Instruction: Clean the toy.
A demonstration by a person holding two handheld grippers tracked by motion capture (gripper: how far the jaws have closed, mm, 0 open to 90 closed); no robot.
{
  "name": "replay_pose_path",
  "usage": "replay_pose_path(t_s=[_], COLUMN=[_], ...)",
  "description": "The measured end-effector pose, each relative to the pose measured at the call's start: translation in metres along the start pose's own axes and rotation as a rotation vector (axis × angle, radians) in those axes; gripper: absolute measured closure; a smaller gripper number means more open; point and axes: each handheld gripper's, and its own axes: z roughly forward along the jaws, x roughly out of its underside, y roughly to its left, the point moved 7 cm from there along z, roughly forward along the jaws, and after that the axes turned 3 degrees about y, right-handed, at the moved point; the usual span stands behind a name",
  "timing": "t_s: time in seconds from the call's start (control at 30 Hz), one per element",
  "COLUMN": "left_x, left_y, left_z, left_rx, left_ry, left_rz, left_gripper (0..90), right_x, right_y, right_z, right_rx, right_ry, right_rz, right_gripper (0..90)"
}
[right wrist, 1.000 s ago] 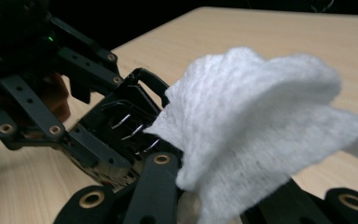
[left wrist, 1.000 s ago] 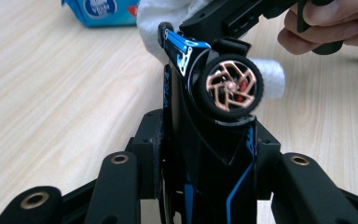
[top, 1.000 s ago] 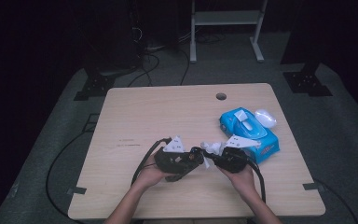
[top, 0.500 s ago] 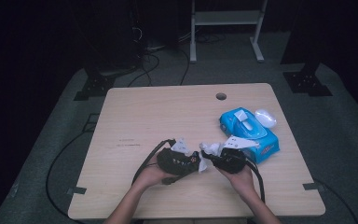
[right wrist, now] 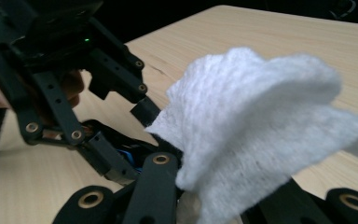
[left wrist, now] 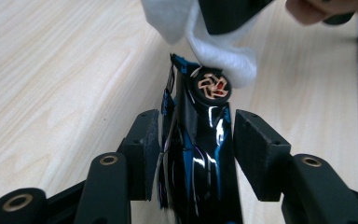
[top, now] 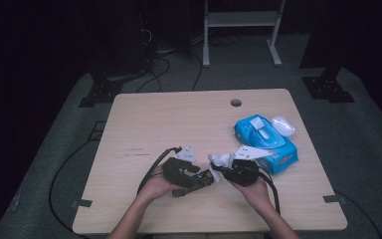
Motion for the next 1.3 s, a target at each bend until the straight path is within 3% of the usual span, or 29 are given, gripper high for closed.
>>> replay_pose_path(t_s=[0.27,0.43,0.67,0.93,1.1,1.3], left_x=[0.008,0.015,0.019,0.021,0.023,0.03], left_y=[0.012,0.018,0.018,0.004,-0.007,-0.018], left_z=[-0.019,-0.016,-0.015,-0.011,-0.004,0.005], left_rx=[0.024,0.036,0.07,0.091,0.068,0.049], left_ry=[-0.044,-0.035,-0.067,-0.032,-0.013,0.019], left_rz=[-0.064,-0.1,-0.147,-0.117,-0.087,-0.051], left_gripper=[44.6,42.8,41.6,35.8,27.0,23.7], right_x=[-0.008,0.0,0.01,0.017,0.027,0.041], right_y=[0.011,0.008,0.005,0.015,0.023,0.032], right_z=[-0.004,0.004,0.015,0.004,-0.007,-0.016], right_rx=[-0.043,-0.042,-0.042,-0.053,-0.058,-0.045], right_ry=[-0.001,0.049,0.101,0.125,0.143,0.171], right_rz=[-0.026,-0.031,-0.034,-0.079,-0.117,-0.18], right_gripper=[79.6,79.6,79.6,79.6,79.7,79.8])
